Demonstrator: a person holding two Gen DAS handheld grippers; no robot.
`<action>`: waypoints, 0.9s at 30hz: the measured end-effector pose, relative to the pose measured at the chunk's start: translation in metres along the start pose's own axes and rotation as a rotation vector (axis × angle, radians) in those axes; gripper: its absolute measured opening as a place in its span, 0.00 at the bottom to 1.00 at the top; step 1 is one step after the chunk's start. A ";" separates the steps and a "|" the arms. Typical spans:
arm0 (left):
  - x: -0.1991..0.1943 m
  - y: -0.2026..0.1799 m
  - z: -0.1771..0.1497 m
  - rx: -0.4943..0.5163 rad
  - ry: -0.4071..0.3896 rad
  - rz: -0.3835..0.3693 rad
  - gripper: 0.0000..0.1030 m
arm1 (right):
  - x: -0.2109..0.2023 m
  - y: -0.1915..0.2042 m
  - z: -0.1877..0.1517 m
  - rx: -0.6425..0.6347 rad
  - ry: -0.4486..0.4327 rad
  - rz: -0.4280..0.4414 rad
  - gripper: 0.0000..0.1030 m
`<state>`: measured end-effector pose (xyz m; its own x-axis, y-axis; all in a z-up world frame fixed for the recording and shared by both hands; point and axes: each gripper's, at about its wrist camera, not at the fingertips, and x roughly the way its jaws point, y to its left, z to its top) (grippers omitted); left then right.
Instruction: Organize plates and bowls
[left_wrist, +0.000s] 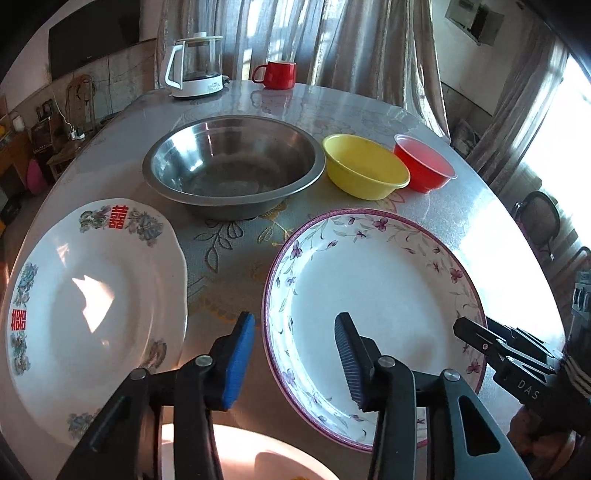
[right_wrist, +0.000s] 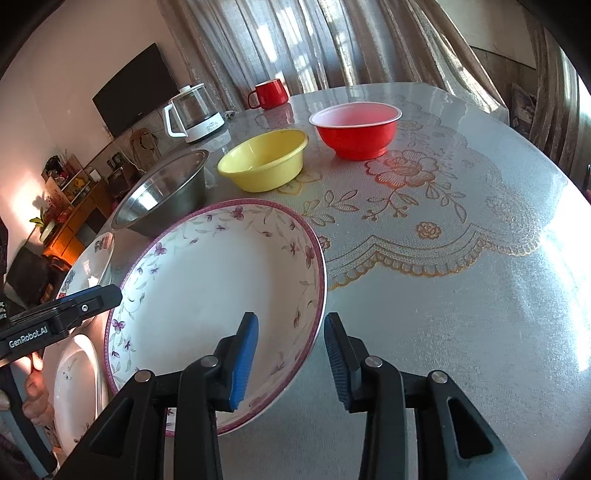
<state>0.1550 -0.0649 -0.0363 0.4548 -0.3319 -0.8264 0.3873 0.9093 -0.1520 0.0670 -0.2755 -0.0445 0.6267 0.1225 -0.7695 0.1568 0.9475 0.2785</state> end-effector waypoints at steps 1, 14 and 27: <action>0.003 -0.001 0.001 0.007 0.010 0.006 0.38 | 0.002 0.000 0.000 -0.001 0.009 0.001 0.36; 0.013 -0.005 0.001 0.014 0.035 0.035 0.31 | 0.005 -0.002 0.003 -0.038 0.022 0.014 0.35; 0.025 -0.055 0.001 0.075 0.026 0.004 0.31 | -0.005 -0.038 0.014 0.031 -0.001 -0.084 0.35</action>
<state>0.1459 -0.1237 -0.0478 0.4360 -0.3208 -0.8408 0.4450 0.8890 -0.1085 0.0686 -0.3162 -0.0428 0.6109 0.0423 -0.7906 0.2330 0.9447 0.2306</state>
